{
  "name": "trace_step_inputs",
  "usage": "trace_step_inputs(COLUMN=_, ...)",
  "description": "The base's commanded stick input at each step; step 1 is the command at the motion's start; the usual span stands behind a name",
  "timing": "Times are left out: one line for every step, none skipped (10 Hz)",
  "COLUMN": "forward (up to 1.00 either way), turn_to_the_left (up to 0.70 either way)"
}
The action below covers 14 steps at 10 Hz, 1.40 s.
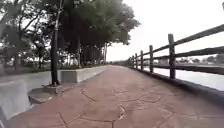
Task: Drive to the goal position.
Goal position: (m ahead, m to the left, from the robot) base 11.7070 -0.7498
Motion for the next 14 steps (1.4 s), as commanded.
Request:
trace_step_inputs(forward=1.00, turn_to_the_left=0.00)
trace_step_inputs(forward=1.00, turn_to_the_left=0.00)
trace_step_inputs(forward=1.00, turn_to_the_left=0.00)
trace_step_inputs(forward=1.00, turn_to_the_left=0.00)
trace_step_inputs(forward=1.00, turn_to_the_left=0.00)
trace_step_inputs(forward=1.00, turn_to_the_left=0.00)
trace_step_inputs(forward=1.00, turn_to_the_left=0.00)
trace_step_inputs(forward=1.00, turn_to_the_left=0.00)
trace_step_inputs(forward=1.00, turn_to_the_left=0.00)
trace_step_inputs(forward=1.00, turn_to_the_left=0.00)
trace_step_inputs(forward=1.00, turn_to_the_left=0.00)
trace_step_inputs(forward=1.00, turn_to_the_left=0.00)
trace_step_inputs(forward=1.00, turn_to_the_left=0.00)
trace_step_inputs(forward=1.00, turn_to_the_left=-0.01)
